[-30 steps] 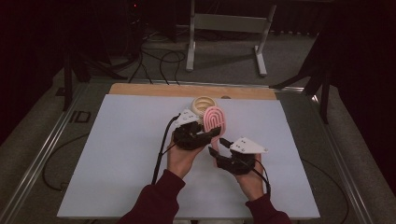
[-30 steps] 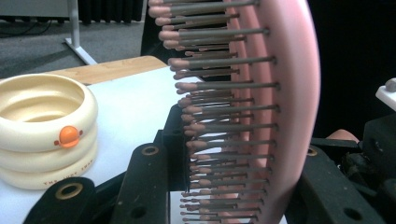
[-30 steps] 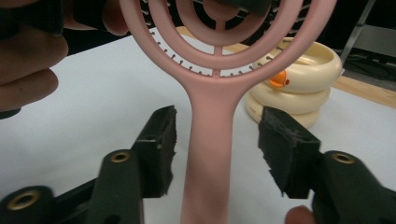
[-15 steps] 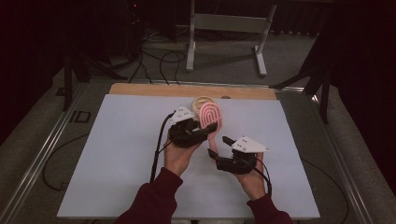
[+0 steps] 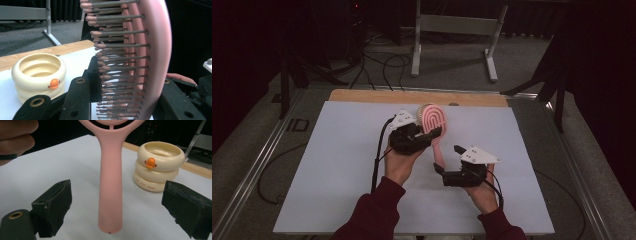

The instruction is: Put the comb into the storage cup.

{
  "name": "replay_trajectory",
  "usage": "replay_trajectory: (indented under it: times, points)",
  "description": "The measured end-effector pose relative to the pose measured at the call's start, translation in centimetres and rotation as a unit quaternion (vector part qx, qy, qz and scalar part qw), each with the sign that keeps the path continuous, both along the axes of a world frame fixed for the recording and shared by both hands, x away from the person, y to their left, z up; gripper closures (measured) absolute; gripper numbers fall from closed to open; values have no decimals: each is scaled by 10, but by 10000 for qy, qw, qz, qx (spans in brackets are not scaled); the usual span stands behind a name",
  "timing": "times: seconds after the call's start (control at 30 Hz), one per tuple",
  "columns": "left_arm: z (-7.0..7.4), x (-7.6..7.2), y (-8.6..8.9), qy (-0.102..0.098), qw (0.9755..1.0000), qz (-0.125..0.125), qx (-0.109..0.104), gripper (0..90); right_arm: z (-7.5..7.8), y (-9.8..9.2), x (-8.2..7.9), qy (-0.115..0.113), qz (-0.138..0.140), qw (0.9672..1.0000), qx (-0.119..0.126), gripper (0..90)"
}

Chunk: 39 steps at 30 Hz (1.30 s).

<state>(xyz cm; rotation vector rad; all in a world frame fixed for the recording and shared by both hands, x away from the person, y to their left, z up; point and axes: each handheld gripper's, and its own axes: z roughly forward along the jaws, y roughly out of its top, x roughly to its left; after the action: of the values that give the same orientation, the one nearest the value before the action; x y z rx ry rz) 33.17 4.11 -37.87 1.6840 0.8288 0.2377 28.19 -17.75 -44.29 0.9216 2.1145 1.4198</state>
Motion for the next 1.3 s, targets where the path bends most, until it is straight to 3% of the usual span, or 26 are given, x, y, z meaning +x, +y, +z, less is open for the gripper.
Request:
replay_trajectory:
  times: [0.7,0.87,1.3]
  points:
    - [12,6,11,-109,9998,138,-3,650,1,-24,0,-115,-213,9996,160,91]
    - [16,7,13,-148,9998,151,21,650,1,-33,-1,-179,-222,9991,307,91]
    - [22,11,16,-242,9995,192,37,650,-6,-52,-2,-191,-370,9988,247,91]
